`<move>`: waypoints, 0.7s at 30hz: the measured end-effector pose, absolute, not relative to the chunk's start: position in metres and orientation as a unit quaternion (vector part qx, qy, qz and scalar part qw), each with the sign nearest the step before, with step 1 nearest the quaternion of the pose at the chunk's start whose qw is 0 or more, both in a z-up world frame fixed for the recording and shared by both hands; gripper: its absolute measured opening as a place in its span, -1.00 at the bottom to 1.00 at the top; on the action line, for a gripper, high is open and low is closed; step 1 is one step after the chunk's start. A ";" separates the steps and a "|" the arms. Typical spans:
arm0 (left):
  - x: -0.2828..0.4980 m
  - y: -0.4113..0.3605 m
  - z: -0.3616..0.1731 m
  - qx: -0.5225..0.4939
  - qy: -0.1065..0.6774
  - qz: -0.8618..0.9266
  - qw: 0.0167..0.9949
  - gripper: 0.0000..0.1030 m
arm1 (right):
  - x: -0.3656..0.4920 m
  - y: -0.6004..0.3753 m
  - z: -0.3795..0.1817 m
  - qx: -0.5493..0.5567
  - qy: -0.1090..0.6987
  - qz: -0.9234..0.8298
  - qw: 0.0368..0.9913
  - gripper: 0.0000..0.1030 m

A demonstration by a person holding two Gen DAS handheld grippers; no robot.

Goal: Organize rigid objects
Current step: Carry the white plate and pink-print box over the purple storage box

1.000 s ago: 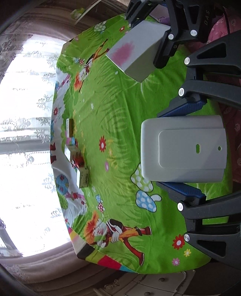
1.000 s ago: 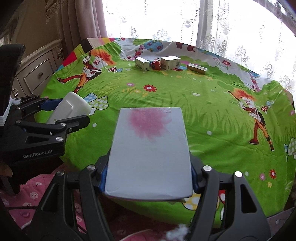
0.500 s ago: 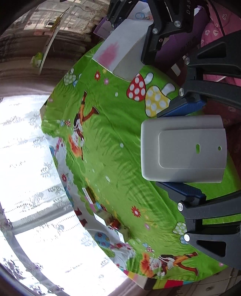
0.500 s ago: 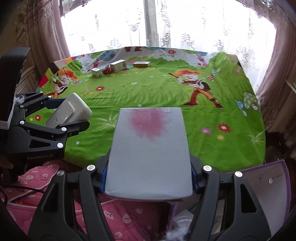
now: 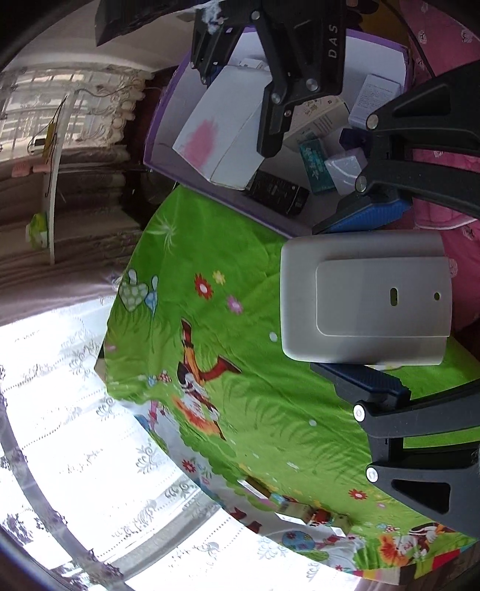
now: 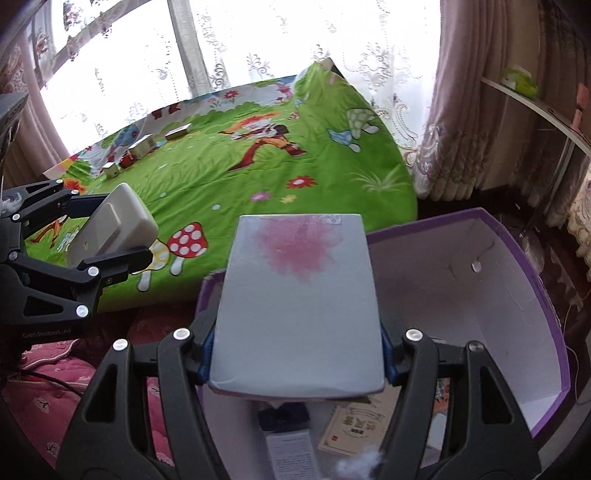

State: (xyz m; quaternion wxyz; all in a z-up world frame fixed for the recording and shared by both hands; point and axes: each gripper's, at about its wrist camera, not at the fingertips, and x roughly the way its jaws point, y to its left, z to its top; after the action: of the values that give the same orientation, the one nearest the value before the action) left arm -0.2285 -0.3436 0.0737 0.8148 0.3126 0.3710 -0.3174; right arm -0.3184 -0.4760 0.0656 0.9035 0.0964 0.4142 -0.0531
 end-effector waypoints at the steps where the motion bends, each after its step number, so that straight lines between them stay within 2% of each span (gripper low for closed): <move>1: -0.232 -0.350 0.072 0.319 0.372 -0.325 0.809 0.24 | -0.322 -0.483 0.064 0.101 0.416 -0.063 0.901 0.34; 21: -0.279 -0.434 0.040 0.399 0.375 -0.415 0.727 0.25 | -0.357 -0.566 0.041 0.148 0.450 -0.177 0.863 0.35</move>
State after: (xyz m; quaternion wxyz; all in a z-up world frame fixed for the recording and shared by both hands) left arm -0.2790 -0.4344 0.0400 0.7271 0.3986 0.3748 -0.4148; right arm -0.3566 -0.5656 0.0410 0.8628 0.1483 0.4497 -0.1772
